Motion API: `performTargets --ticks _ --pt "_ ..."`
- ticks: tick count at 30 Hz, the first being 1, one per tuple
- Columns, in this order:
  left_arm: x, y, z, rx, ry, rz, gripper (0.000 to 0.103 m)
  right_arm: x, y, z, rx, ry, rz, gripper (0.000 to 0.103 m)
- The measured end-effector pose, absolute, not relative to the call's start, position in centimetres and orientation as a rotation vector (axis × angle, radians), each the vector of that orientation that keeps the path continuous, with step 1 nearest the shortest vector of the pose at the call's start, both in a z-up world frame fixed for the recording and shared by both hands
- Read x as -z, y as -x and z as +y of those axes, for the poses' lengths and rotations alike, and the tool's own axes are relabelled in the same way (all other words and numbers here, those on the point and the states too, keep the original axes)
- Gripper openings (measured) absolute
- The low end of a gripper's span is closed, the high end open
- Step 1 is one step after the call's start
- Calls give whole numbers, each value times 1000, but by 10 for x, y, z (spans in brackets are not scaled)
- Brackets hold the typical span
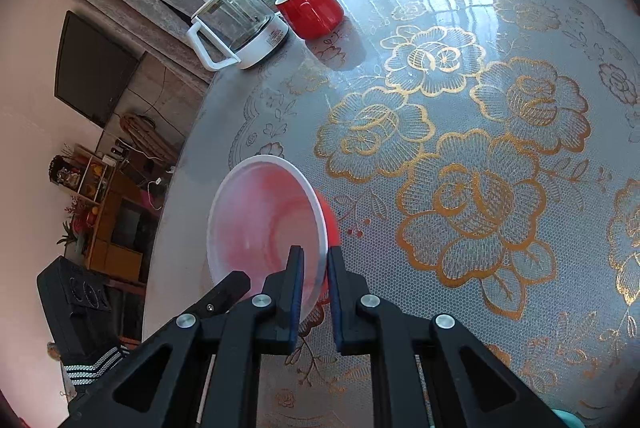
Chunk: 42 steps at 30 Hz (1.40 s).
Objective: Organize plates and bowls
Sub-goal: 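Grip the red bowl rim with the right tool, then carry the red bowl over the steel bowl with the right tool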
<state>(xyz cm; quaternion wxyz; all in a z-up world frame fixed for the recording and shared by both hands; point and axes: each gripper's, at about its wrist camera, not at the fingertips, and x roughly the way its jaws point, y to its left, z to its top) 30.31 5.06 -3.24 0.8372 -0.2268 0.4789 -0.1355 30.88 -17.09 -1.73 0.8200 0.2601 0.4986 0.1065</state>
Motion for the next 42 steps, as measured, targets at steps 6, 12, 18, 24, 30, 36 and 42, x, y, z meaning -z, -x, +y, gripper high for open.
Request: performTargets --ticks 6,12,18,24,30,36,42 --pt "17 -275 53 292 454 980 13 8 -287 -170 -252 -561 1052 12" --pt "-4 -239 56 330 447 933 13 -4 -253 -173 -284 -584 1024 12" --pt "-26 -198 45 364 377 861 13 -29 -208 -178 -313 -566 955 12" --pt "-43 -164 24 429 328 829 13 -50 -159 -191 -317 -514 887 12" --pt "-53 -136 -10 523 274 825 13 -55 -115 -222 -299 -528 848 12" --pt "-60 -119 -59 622 202 833 13 -59 -71 -265 -236 -568 803 12" --pt "-57 -105 -108 707 127 861 13 -56 -39 -308 -153 -619 768 12"
